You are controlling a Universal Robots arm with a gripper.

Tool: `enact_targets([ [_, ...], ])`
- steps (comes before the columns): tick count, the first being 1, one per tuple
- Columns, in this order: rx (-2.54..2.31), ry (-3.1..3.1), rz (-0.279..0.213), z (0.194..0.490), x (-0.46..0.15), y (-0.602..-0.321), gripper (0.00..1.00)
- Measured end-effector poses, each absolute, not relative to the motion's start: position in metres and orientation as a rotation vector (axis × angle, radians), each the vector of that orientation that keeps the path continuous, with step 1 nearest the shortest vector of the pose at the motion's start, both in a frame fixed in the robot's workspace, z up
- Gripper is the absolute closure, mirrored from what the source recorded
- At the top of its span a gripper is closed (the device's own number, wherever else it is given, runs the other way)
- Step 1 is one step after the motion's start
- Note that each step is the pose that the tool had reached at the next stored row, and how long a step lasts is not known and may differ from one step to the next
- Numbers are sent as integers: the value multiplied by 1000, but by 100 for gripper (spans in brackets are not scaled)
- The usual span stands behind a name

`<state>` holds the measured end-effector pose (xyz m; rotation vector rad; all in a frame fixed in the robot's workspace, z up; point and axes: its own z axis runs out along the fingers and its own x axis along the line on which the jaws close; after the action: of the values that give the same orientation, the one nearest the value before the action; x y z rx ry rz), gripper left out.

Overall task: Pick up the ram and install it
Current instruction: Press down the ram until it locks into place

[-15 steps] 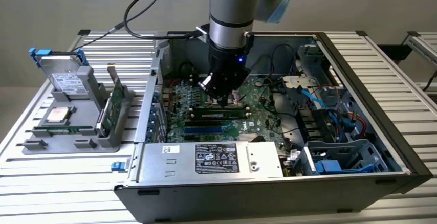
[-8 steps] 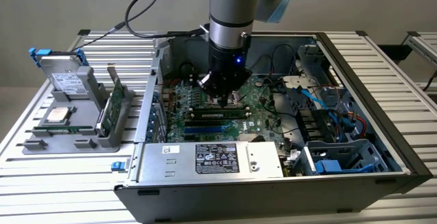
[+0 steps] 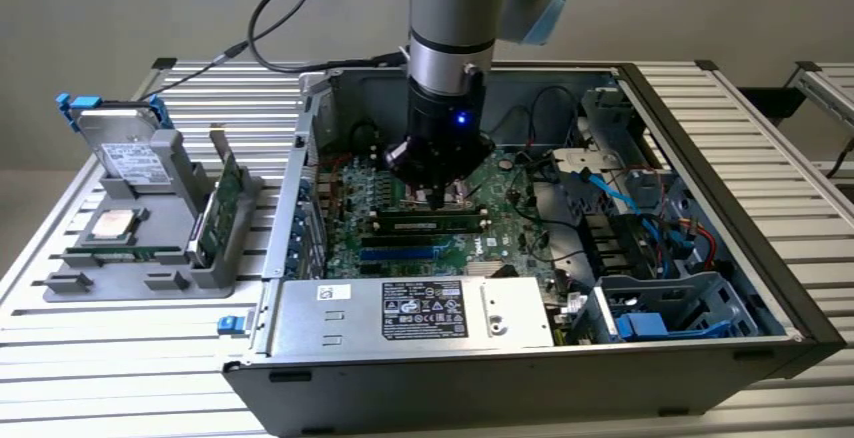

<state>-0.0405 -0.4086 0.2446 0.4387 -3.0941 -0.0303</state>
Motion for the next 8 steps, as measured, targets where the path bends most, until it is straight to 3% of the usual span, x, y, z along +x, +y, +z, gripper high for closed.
enact_targets([
  [8, 224, -3118, -32, 245, -40, -409, 90],
])
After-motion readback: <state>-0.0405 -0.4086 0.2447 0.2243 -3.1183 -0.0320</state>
